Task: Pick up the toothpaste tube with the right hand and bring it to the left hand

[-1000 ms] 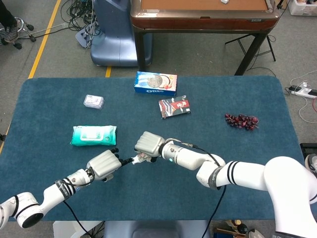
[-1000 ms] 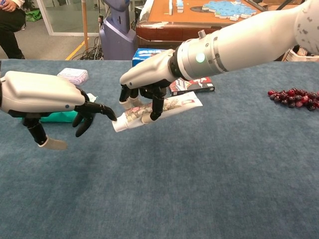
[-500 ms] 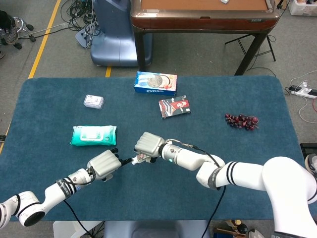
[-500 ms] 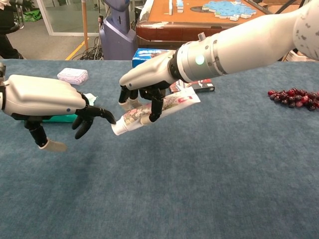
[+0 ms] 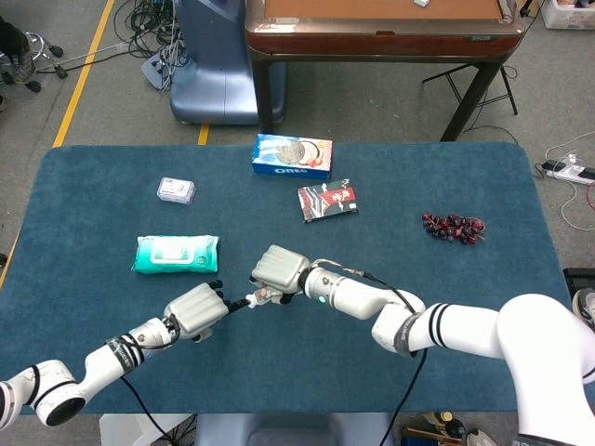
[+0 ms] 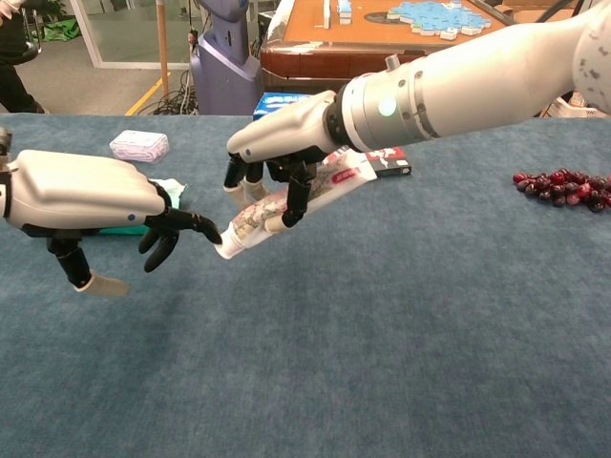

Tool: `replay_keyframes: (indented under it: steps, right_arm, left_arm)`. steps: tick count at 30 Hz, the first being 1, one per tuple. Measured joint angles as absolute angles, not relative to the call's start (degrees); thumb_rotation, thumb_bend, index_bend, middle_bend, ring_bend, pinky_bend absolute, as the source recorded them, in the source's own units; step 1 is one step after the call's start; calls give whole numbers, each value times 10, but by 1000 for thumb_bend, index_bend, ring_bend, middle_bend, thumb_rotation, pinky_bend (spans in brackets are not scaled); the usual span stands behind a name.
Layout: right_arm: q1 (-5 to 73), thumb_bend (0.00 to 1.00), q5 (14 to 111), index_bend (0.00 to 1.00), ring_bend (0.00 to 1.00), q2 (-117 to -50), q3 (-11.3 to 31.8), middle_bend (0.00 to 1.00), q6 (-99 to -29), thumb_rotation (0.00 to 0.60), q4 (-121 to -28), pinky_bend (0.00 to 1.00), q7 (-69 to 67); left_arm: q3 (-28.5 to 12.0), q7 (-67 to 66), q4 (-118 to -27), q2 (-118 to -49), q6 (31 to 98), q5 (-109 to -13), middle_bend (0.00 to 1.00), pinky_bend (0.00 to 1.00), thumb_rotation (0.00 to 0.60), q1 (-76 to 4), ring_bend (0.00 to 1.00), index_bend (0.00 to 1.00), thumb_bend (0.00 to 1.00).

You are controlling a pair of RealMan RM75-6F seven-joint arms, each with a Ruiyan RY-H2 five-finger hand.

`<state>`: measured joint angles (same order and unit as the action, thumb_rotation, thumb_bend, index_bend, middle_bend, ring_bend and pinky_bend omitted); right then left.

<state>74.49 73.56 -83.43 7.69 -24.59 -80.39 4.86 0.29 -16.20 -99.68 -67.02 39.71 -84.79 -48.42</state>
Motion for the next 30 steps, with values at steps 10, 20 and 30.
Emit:
replay_keyframes:
  steps: [10,20,30]
  right_arm:
    - [741,1000,749,1000,821,-835,77,880,-242,600,-806,666,17]
    - [737,1000,779,1000,829,-839,80,885,-246,600,-802,666,-28]
    - [732,1000,822,1000,832,-843,81,891,-264,600,-797,666,-88]
  left_arm:
    - [5,-157,-991,-673,400,-847,482,179,600,-487,426,120,270]
    - [11,-153,-995,-669,397,-850,482,179,600,-490,426,120,270]
    - [17,-146,-999,-665,396,-855,482,179,600,-492,426,120,270]
